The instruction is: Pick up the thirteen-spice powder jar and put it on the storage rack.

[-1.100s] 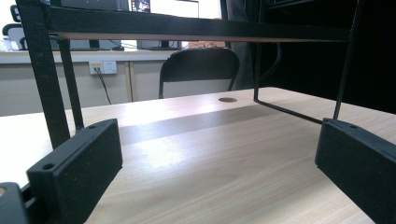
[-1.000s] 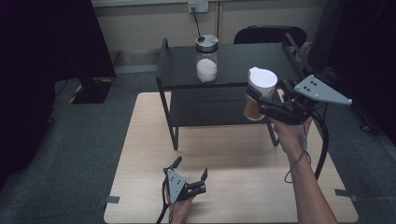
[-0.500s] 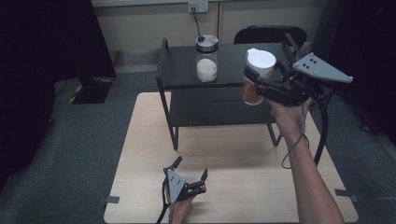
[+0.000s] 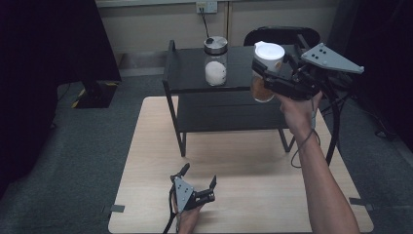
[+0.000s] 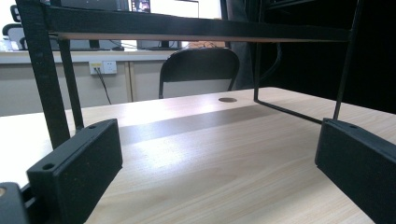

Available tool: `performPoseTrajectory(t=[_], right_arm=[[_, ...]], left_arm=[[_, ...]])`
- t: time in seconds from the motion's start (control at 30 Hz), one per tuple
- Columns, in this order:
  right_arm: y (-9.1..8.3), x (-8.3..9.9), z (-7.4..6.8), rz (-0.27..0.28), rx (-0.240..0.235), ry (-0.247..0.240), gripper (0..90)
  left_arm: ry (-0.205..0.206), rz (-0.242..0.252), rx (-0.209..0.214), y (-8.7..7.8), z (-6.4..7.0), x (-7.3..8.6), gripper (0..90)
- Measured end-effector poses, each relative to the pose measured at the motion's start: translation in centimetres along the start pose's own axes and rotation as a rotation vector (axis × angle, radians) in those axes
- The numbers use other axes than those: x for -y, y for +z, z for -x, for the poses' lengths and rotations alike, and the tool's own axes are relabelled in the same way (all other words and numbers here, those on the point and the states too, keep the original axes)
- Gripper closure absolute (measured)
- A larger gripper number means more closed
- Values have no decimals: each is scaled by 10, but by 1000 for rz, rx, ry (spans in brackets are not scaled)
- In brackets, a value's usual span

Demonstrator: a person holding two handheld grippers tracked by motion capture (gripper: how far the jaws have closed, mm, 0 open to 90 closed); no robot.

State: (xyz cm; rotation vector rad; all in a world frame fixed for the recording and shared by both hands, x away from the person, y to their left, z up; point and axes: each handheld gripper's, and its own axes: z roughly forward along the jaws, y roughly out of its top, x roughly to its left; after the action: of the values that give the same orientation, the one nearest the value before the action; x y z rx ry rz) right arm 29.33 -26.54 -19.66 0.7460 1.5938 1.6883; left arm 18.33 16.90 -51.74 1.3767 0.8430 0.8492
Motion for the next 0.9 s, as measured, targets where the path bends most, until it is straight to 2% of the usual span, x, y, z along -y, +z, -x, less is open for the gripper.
performPoseTrajectory(t=[0.27,0.43,0.57,0.9], right_arm=[[8,-4,2,2,-1,10,305],[16,-9,1,-3,20,1,305],[21,-7,4,2,27,19,305],[37,-9,7,-13,47,16,305]], left_arm=[[1,-1,-4,0,1,0,1],[0,0,-4,0,1,0,1],[1,0,-4,0,1,0,2],[2,0,-4,0,0,0,2]])
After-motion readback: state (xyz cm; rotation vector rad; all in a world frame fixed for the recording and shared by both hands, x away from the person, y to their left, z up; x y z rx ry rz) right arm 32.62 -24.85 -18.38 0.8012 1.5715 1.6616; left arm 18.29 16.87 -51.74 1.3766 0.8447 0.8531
